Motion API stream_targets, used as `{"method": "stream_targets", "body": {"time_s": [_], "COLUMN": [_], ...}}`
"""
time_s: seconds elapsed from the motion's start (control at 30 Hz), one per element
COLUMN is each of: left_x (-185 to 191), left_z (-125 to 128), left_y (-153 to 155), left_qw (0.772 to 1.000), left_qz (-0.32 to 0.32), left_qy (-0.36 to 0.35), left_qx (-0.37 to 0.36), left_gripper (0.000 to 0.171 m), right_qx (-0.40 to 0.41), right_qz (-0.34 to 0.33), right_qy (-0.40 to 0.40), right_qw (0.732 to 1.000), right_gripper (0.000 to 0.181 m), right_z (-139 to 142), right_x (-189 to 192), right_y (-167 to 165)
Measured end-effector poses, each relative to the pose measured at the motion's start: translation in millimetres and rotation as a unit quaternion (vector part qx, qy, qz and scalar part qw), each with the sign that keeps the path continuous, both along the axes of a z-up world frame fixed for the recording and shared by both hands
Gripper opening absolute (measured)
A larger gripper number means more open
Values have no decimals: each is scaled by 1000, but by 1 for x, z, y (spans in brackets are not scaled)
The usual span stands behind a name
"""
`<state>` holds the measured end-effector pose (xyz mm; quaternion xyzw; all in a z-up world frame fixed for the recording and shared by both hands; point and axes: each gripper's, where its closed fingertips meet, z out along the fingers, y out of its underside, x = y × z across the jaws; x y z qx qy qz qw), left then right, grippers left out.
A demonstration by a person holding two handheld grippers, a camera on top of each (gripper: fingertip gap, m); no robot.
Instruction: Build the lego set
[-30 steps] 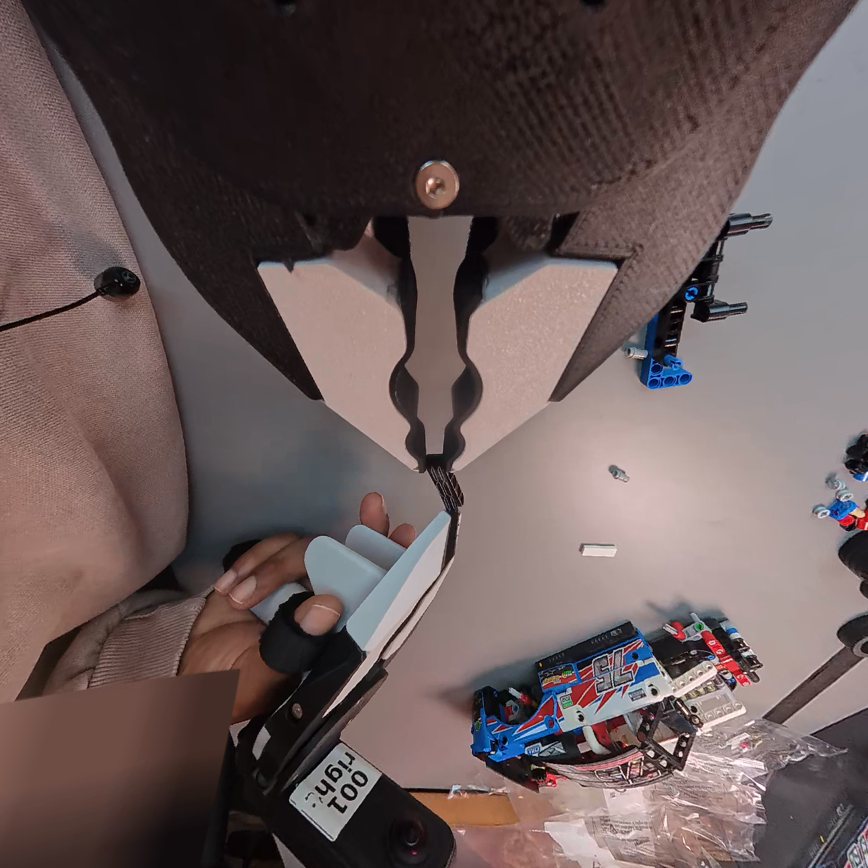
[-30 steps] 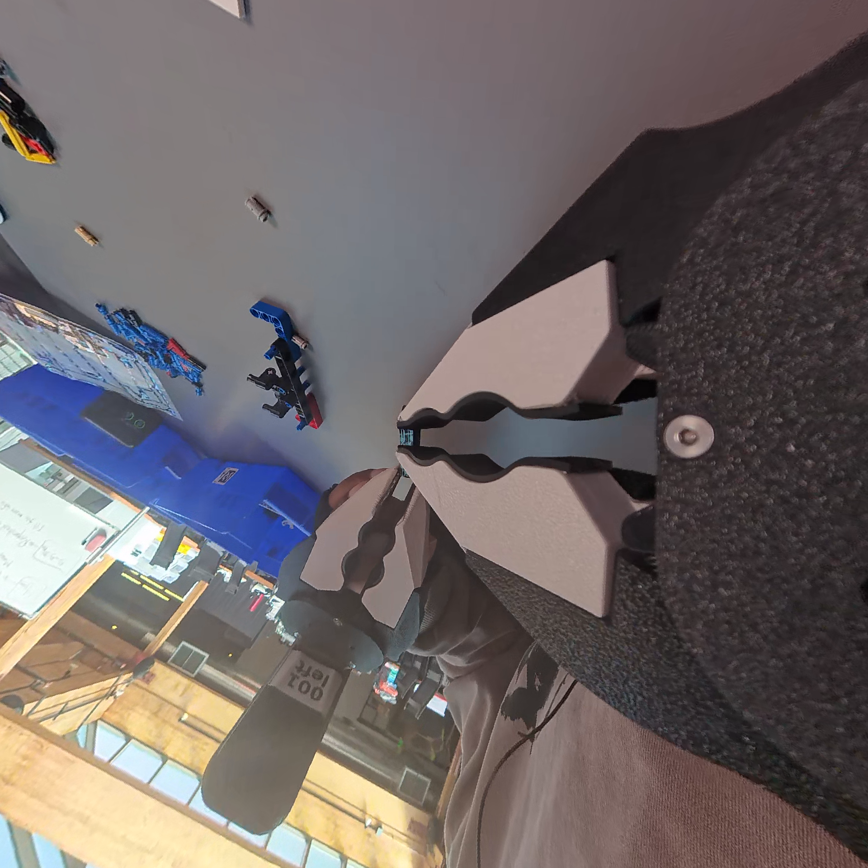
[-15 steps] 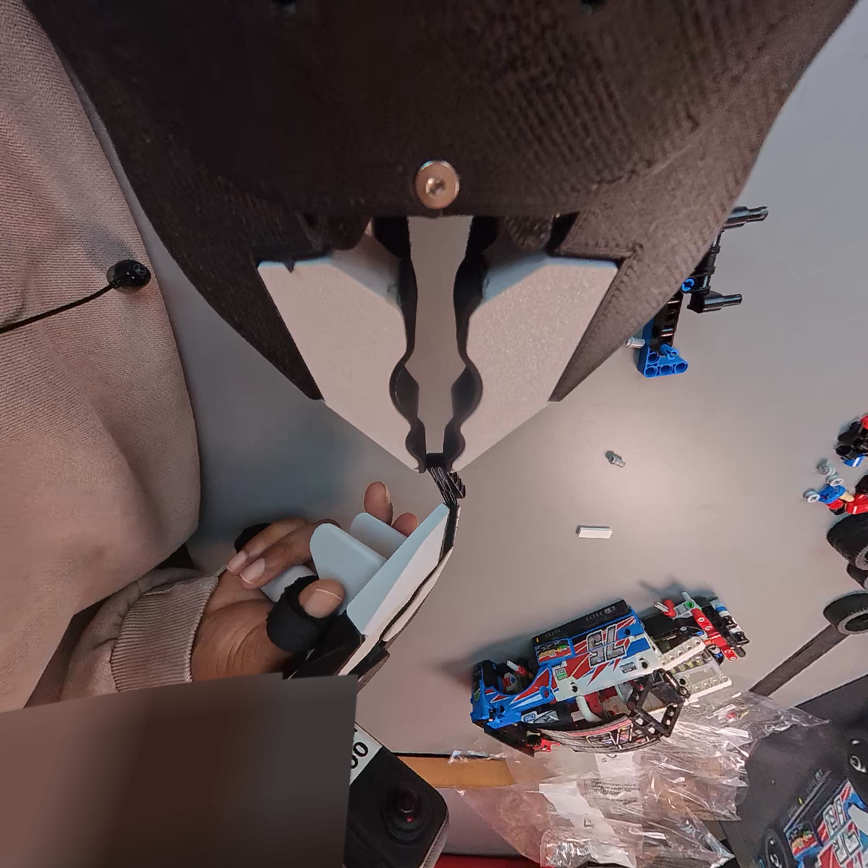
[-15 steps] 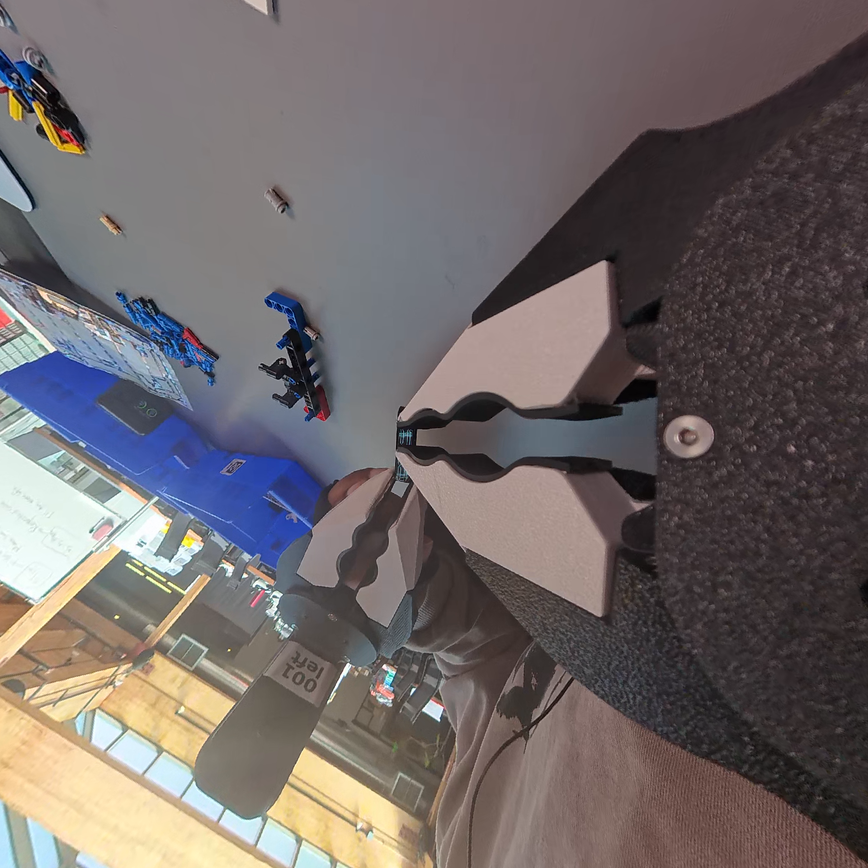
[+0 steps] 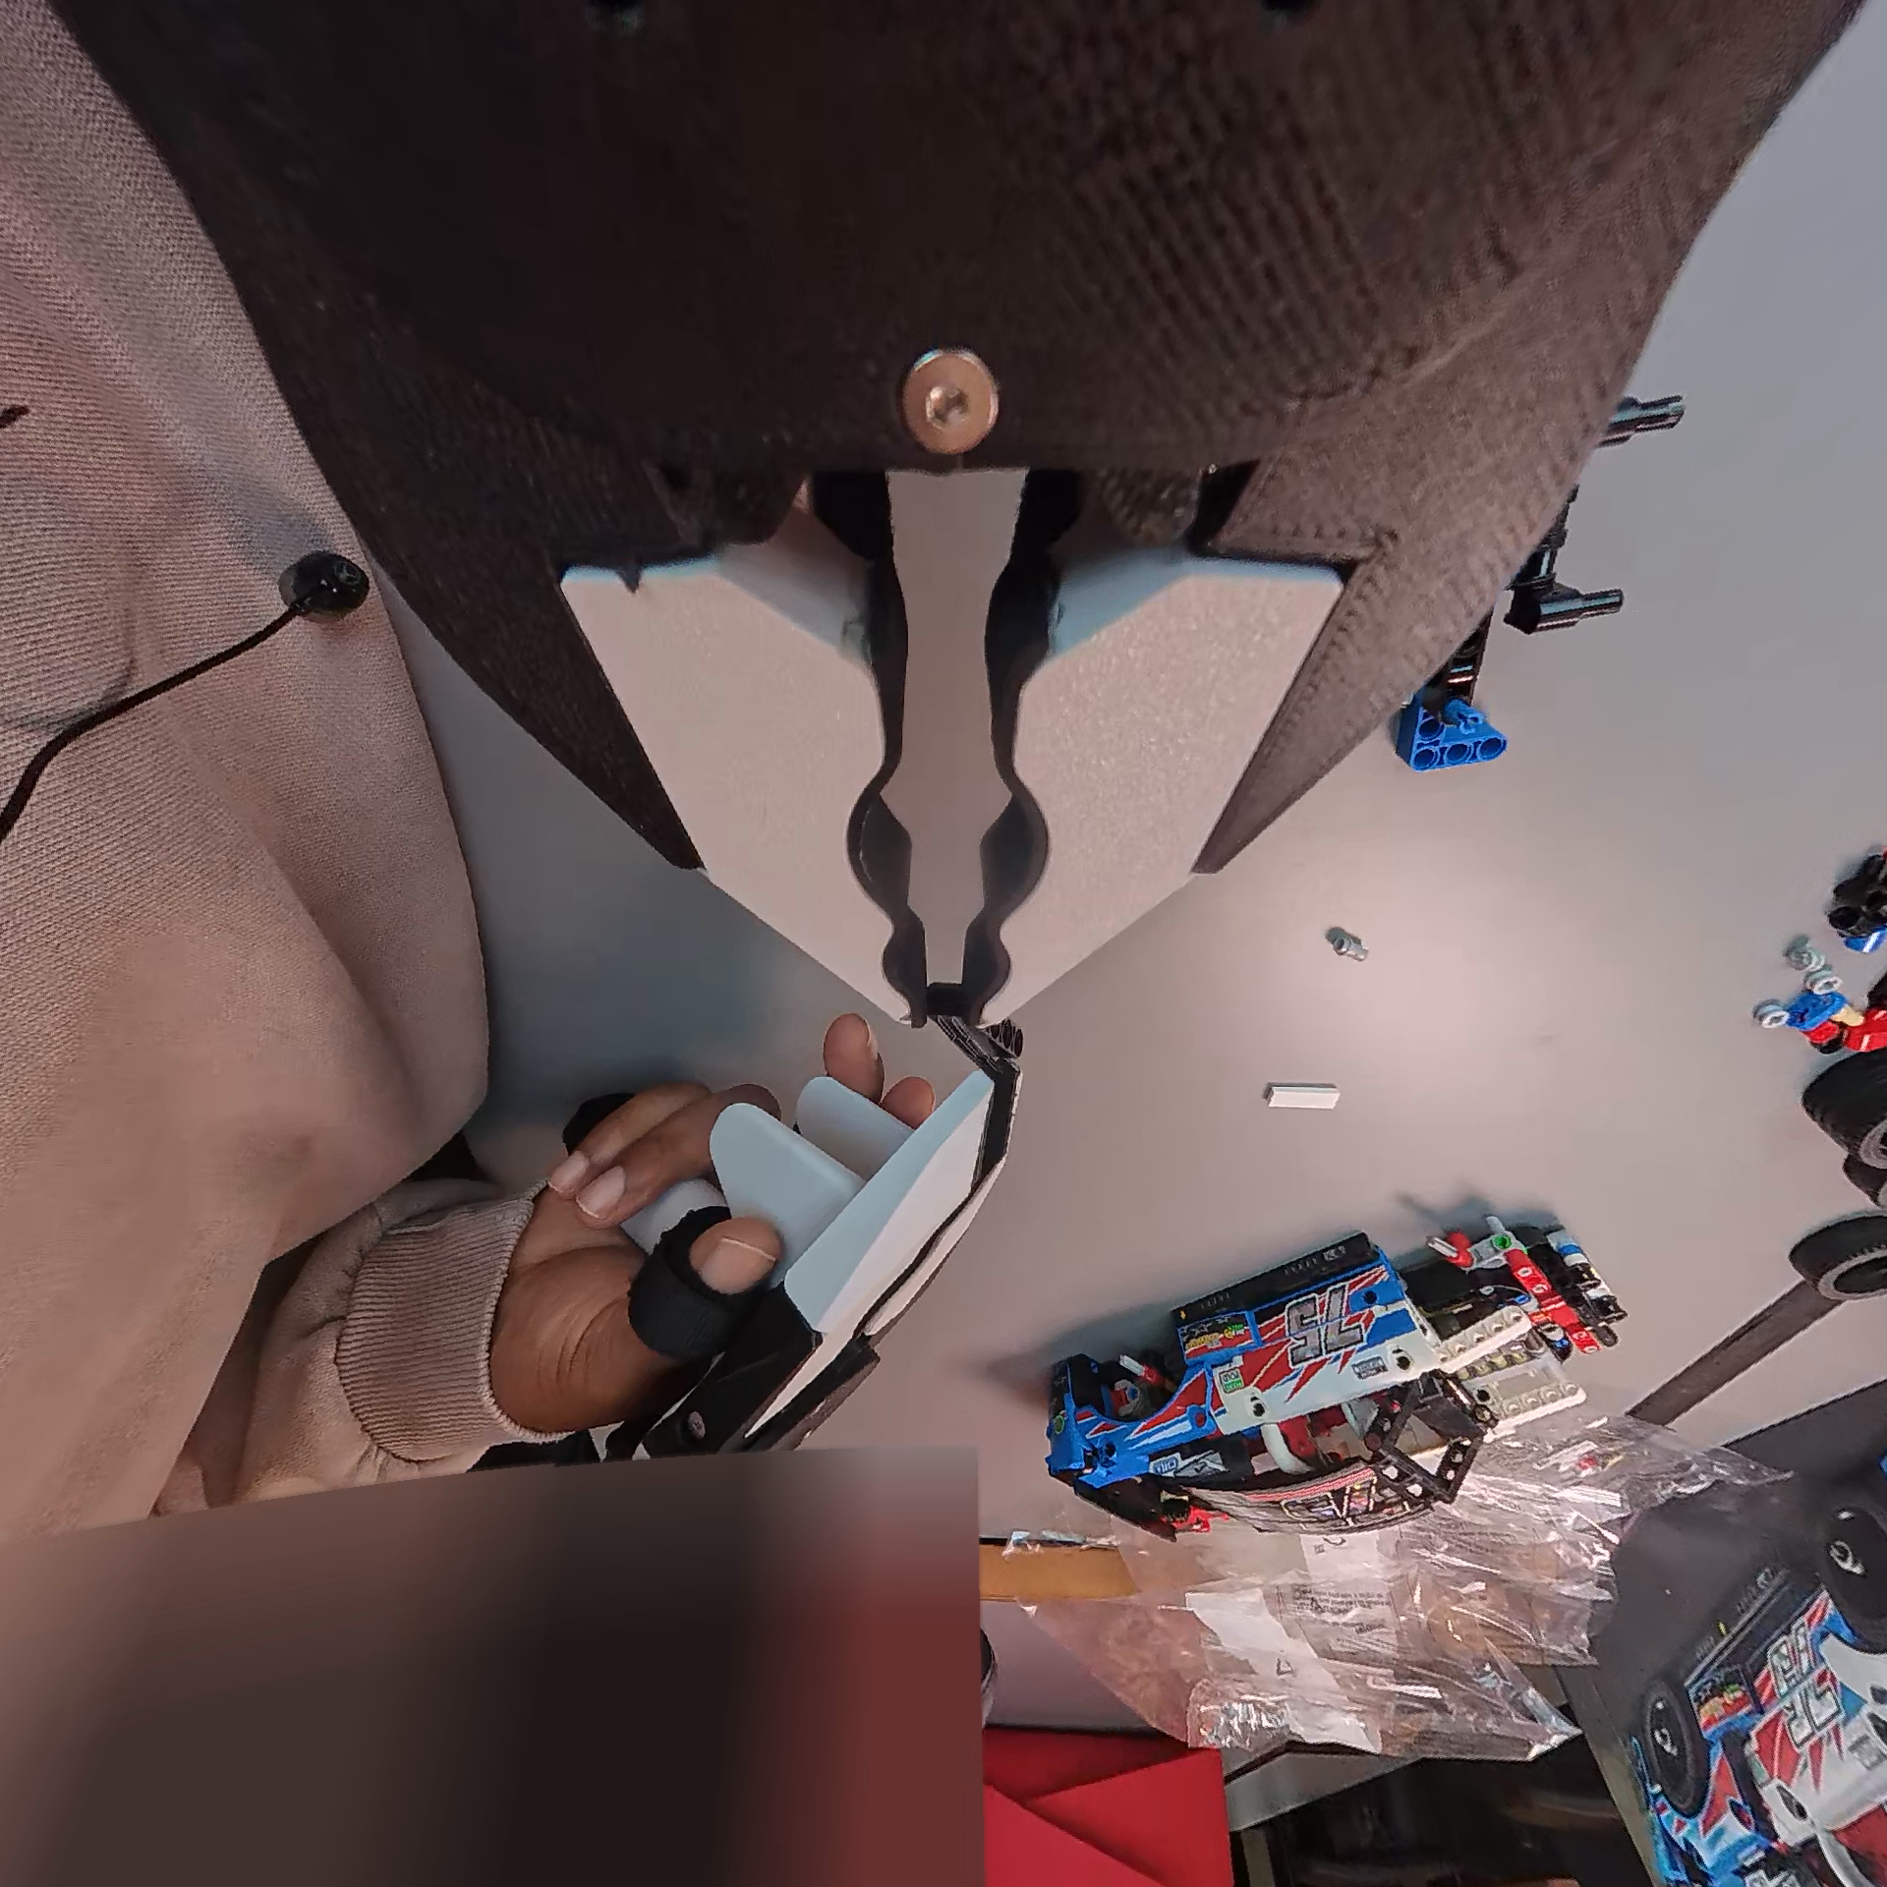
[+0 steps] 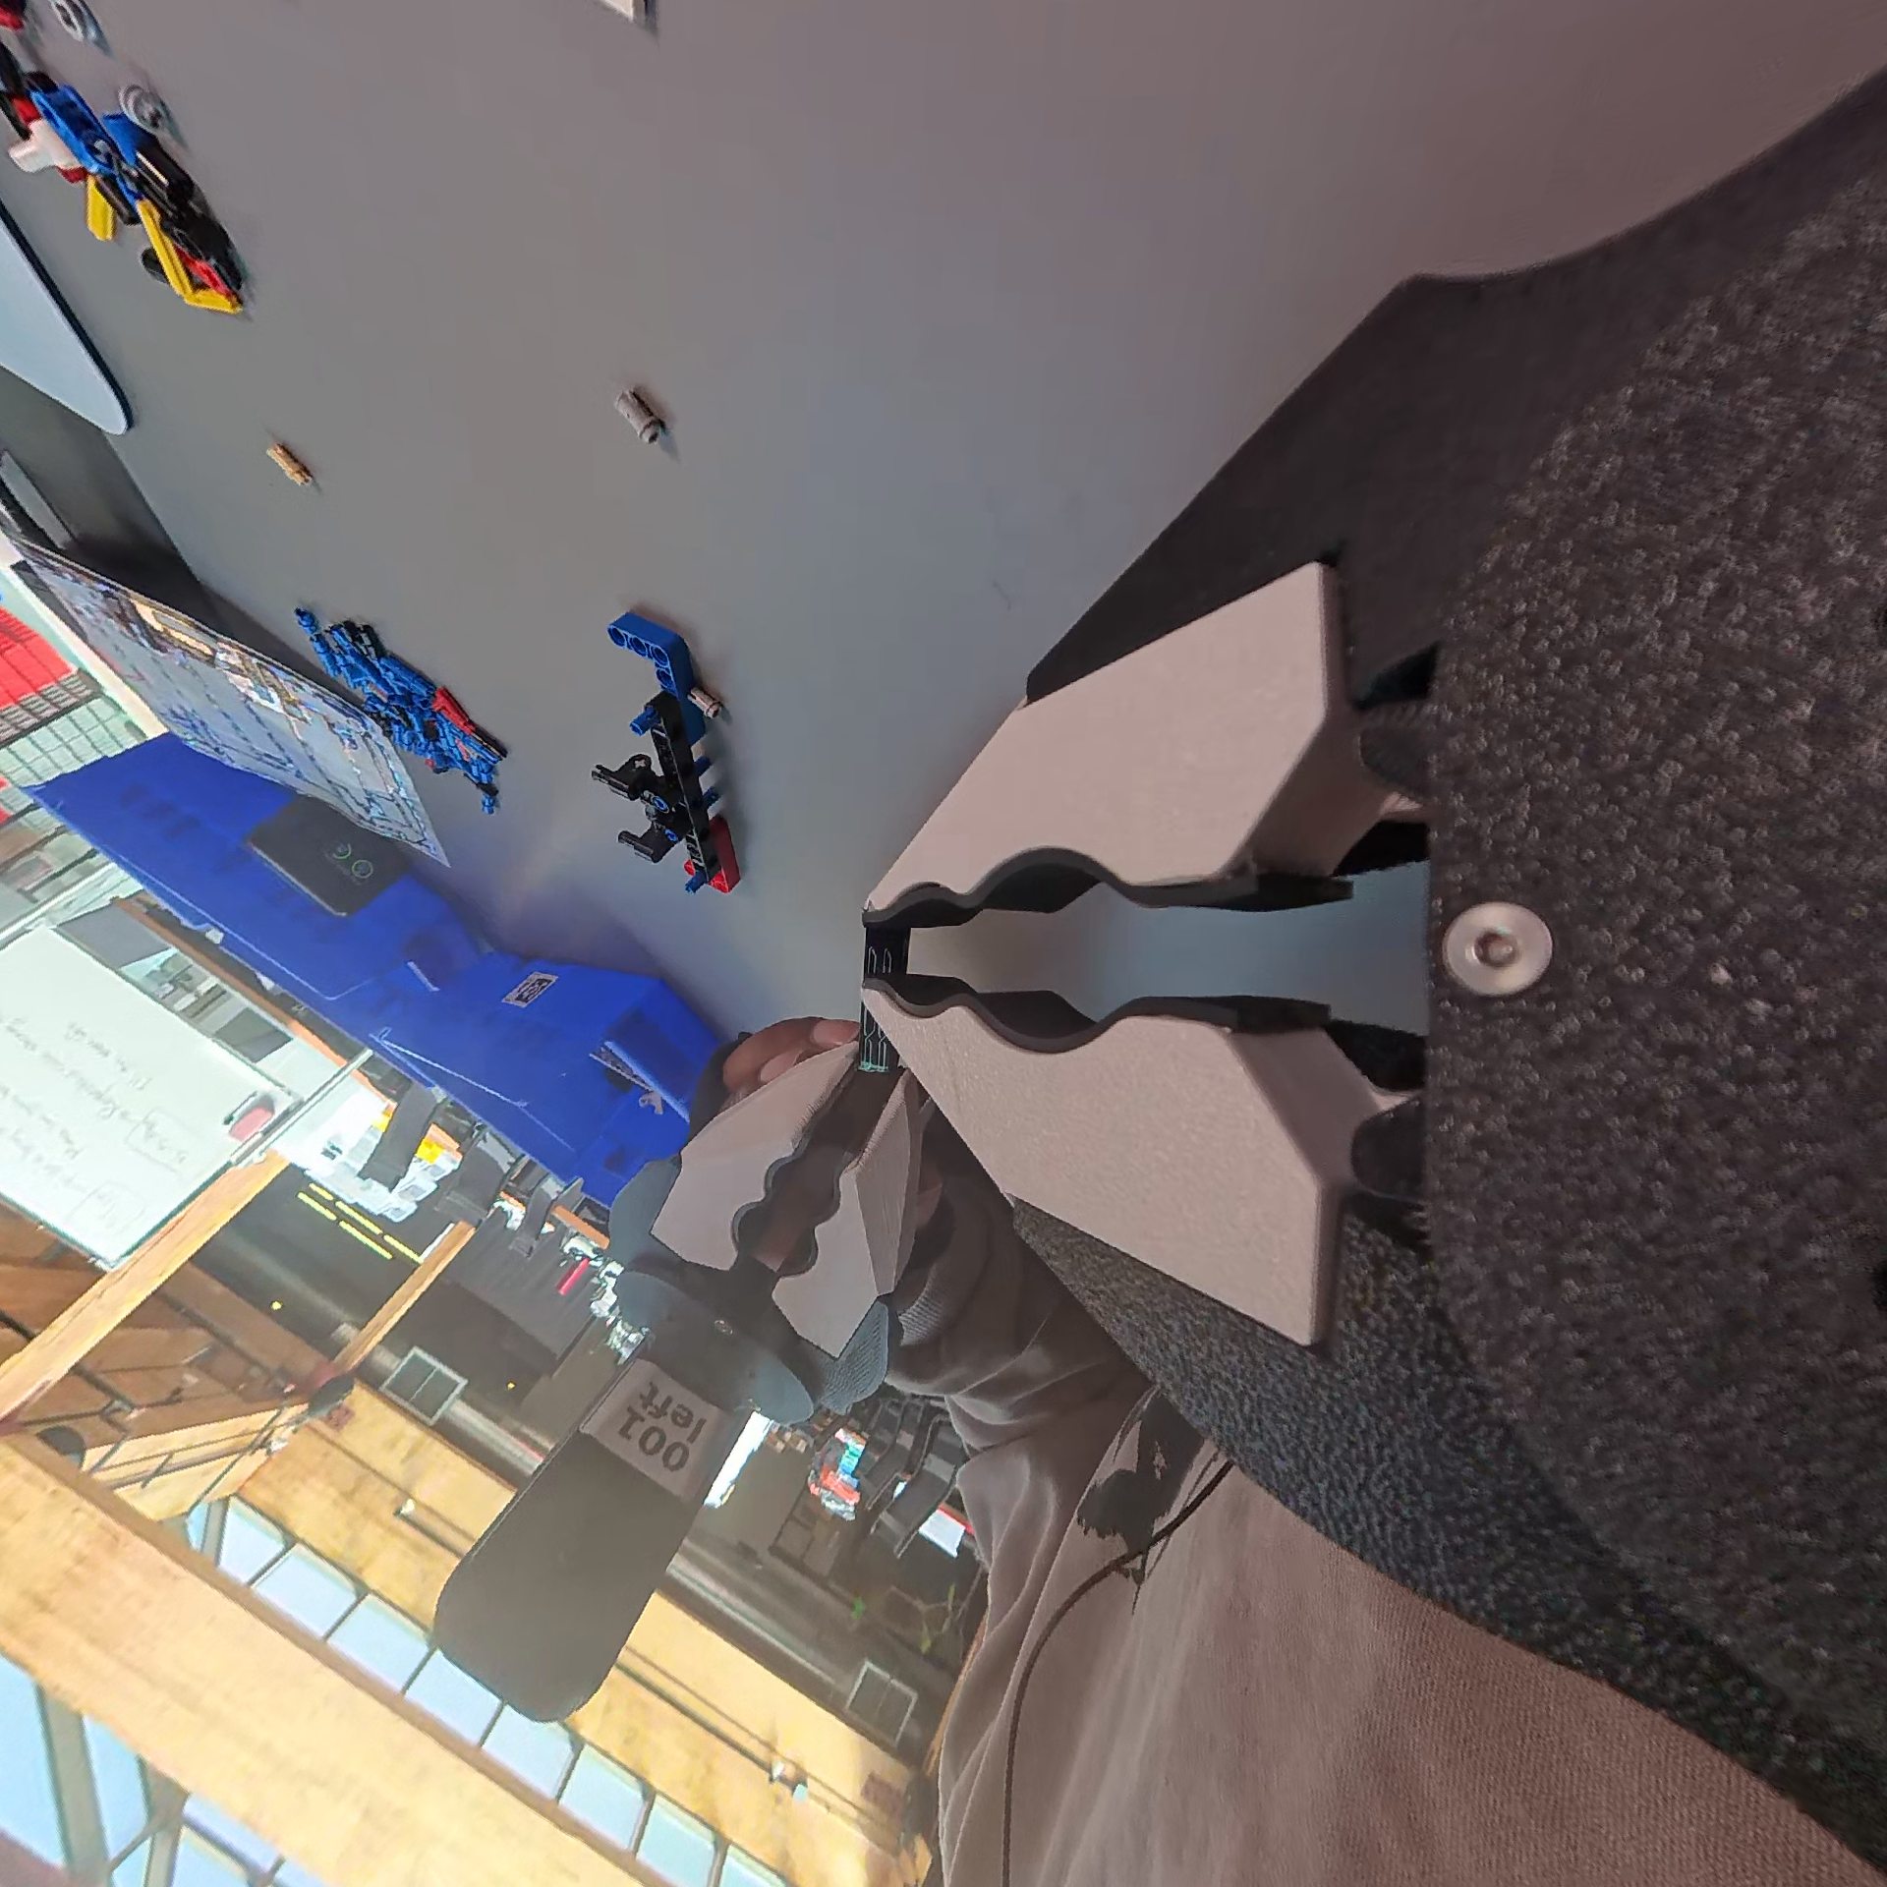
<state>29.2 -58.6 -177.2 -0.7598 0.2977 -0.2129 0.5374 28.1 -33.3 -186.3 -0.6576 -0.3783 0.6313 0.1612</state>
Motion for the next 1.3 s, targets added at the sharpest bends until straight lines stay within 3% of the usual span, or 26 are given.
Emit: {"method": "stream_targets", "body": {"time_s": [0.77,0.9,1.1,1.3], "left_x": [2,1,0,2], "left_z": [8,16,27,24], "left_y": [-3,-4,-6,-7], "left_qw": [1000,998,995,996], "left_qz": [-11,-19,-29,-34], "left_qy": [-16,-46,-75,-64], "left_qx": [15,30,55,56], "left_gripper": [5,5,5,5], "right_qx": [1,-43,-148,-170], "right_qz": [-26,-10,57,71], "right_qy": [3,30,63,70], "right_qw": [1000,999,985,980], "right_gripper": [7,15,27,17], "right_z": [0,12,23,25], "right_x": [5,9,7,-1], "right_y": [18,21,-3,-15]}}
